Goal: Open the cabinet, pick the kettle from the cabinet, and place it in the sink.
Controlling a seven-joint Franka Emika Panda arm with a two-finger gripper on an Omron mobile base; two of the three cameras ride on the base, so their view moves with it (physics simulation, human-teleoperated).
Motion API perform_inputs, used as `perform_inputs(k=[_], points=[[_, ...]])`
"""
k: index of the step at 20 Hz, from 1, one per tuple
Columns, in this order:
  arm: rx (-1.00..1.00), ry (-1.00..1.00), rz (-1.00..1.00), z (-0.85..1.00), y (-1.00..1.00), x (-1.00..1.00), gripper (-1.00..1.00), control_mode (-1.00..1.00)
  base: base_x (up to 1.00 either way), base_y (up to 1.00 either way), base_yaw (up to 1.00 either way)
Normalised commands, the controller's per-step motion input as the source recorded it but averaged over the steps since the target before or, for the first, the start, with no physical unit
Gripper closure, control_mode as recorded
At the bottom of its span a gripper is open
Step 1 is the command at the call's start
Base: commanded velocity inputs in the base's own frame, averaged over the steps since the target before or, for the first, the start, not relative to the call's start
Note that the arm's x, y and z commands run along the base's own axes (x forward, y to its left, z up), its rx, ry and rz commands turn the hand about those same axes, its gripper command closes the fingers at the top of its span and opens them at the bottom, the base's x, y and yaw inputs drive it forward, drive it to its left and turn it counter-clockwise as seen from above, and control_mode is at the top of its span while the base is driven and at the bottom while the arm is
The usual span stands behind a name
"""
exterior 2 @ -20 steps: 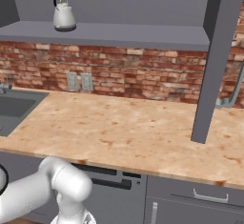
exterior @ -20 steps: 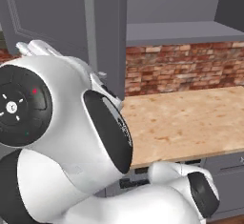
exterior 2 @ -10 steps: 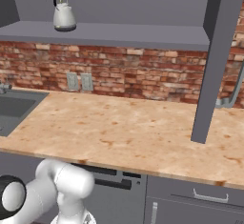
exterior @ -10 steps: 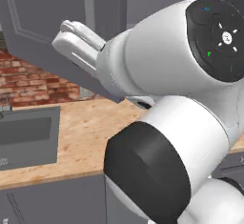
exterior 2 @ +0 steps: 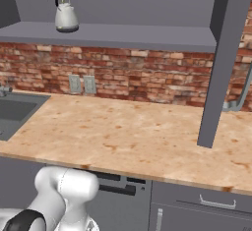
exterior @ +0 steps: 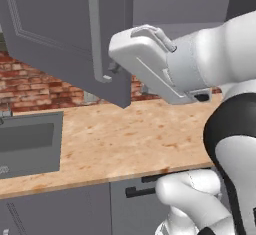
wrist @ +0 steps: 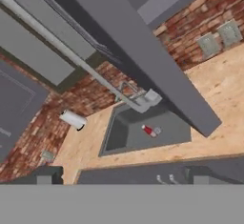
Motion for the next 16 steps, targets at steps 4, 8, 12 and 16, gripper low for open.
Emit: perform_inputs(k=[4,8,12,16], points=[[0.09,-0.02,0.35,-0.08,-0.41,0.16,-1.0,-1.0,0.0,0.0,0.0],[0.11,0.0,0.3,-0.03,-0.39,0.25,-1.0,-1.0,0.0,0.0,0.0],[0.16,0.05,0.2,0.0,-0.34,0.35,-1.0,-1.0,0.0,0.0,0.0],[0.13,0.1,0.13,0.0,-0.28,0.4,-1.0,-1.0,0.0,0.0,0.0]])
